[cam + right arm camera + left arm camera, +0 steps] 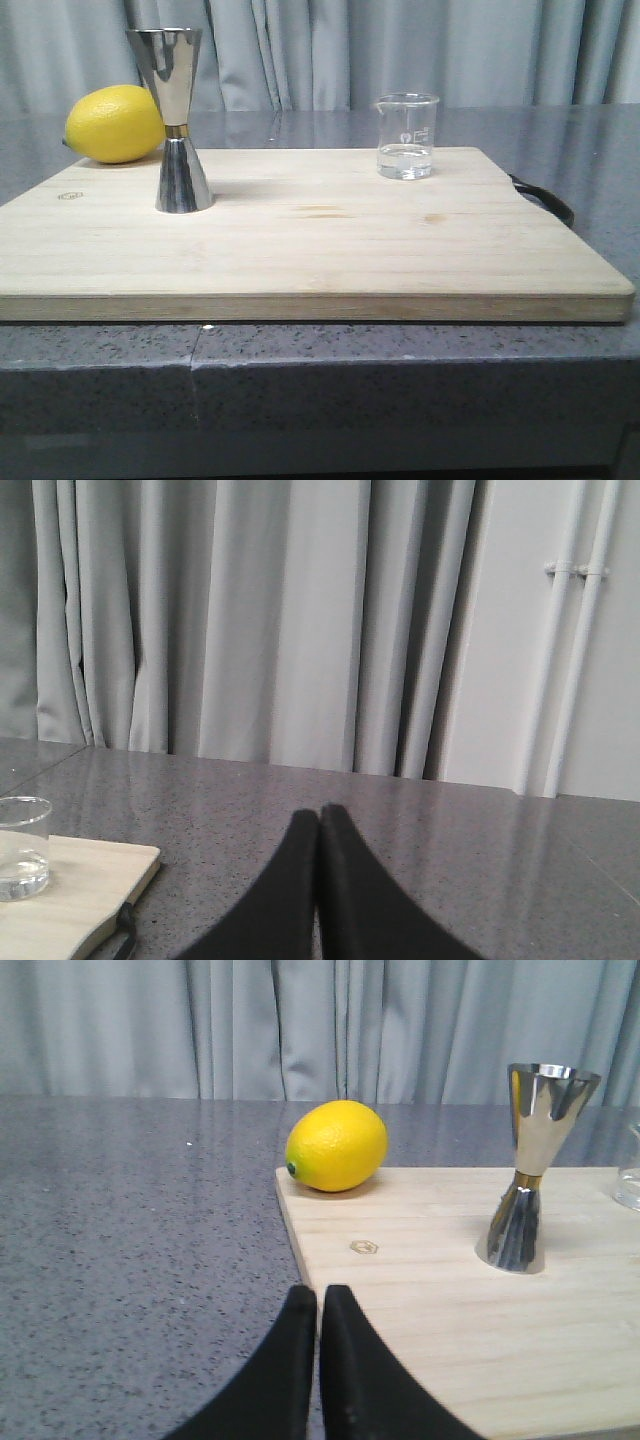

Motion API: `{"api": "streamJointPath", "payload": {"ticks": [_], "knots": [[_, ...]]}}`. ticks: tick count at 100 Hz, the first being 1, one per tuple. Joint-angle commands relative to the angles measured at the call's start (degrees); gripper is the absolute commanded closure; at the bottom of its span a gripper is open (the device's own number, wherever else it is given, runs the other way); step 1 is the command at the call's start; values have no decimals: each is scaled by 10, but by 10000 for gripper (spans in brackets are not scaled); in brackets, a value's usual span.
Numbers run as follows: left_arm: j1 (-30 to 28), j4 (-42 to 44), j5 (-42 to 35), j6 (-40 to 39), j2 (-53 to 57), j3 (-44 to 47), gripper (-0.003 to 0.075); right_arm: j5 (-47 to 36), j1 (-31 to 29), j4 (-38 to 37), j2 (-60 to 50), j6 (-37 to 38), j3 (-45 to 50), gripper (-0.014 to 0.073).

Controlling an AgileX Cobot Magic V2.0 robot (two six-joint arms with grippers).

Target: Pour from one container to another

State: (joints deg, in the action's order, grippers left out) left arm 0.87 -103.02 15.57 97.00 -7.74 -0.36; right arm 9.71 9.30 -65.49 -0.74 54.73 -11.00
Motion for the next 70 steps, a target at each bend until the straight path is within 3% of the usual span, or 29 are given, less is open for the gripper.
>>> {"api": "streamJointPath", "payload": {"ticks": [1, 7, 12, 17, 32, 36, 41, 46, 63, 70], "knots": [[18, -24, -56, -3, 6, -23, 740, -21, -2, -14, -5, 0, -14, 650], [24, 20, -91, -41, 14, -32, 739, -21, -2, -14, -5, 0, -14, 650], [25, 142, -101, -135, 20, -39, 739, -21, -2, -14, -5, 0, -14, 650], [25, 312, -103, -289, 28, -45, 740, -21, -2, -14, -5, 0, -14, 650], [25, 856, -65, -860, 32, -48, 740, -21, -2, -14, -5, 0, -14, 650], [25, 941, -41, -978, 32, -47, 740, -21, -2, -14, -5, 0, -14, 650], [25, 1021, -28, -1068, 32, -39, 740, -21, -2, -14, -5, 0, -14, 650], [25, 1050, -38, -1104, 35, -27, 739, -21, -2, -14, -5, 0, -14, 650], [25, 1056, -131, -1103, 67, 28, 740, -21, -2, -14, -5, 0, -14, 650], [25, 1054, -114, -1089, 84, 26, 740, -21, -2, -14, -5, 0, -14, 650]]}}
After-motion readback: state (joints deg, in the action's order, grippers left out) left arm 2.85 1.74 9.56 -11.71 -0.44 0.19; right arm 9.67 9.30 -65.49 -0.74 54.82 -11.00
